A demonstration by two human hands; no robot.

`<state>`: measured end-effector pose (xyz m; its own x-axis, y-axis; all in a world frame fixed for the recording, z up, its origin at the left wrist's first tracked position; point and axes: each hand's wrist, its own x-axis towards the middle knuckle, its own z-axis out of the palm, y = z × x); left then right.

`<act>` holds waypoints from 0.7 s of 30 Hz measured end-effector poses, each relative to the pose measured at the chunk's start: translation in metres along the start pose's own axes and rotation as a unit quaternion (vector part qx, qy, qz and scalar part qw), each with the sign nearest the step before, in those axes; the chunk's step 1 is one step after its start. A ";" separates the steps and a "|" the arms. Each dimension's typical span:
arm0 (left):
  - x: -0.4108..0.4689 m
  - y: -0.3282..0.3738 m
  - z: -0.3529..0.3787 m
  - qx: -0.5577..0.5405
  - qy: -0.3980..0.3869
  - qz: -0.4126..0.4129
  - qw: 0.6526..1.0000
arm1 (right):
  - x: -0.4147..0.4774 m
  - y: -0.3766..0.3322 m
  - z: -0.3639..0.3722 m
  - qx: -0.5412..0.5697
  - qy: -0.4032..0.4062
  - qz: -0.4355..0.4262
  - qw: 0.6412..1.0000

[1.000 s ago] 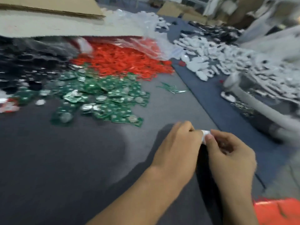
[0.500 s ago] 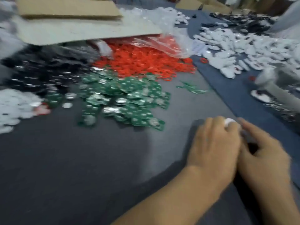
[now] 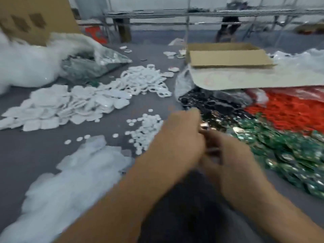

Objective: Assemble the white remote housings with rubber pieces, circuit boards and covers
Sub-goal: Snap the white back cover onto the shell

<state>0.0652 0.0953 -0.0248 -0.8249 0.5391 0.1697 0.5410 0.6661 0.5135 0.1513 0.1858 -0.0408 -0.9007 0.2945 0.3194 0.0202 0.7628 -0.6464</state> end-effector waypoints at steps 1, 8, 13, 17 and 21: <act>0.008 -0.021 -0.025 0.028 -0.022 -0.031 0.999 | 0.018 -0.009 0.020 -0.002 -0.019 -0.003 1.000; 0.080 -0.135 -0.061 0.069 0.055 -0.133 0.987 | 0.154 -0.049 0.140 -0.133 -0.086 0.013 0.987; 0.137 -0.141 -0.039 0.069 0.030 -0.094 0.993 | 0.212 -0.019 0.147 -0.241 -0.020 0.041 0.969; 0.164 -0.141 -0.019 0.094 -0.045 -0.062 0.993 | 0.232 0.006 0.147 -0.256 0.015 0.082 0.963; 0.161 -0.141 -0.021 0.037 -0.024 -0.074 0.996 | 0.221 0.003 0.140 -0.184 0.041 0.056 0.980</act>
<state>-0.1476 0.0772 -0.0520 -0.8887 0.4549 0.0565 0.4265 0.7754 0.4657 -0.1081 0.1728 -0.0689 -0.8457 0.4227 0.3257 0.2859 0.8743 -0.3922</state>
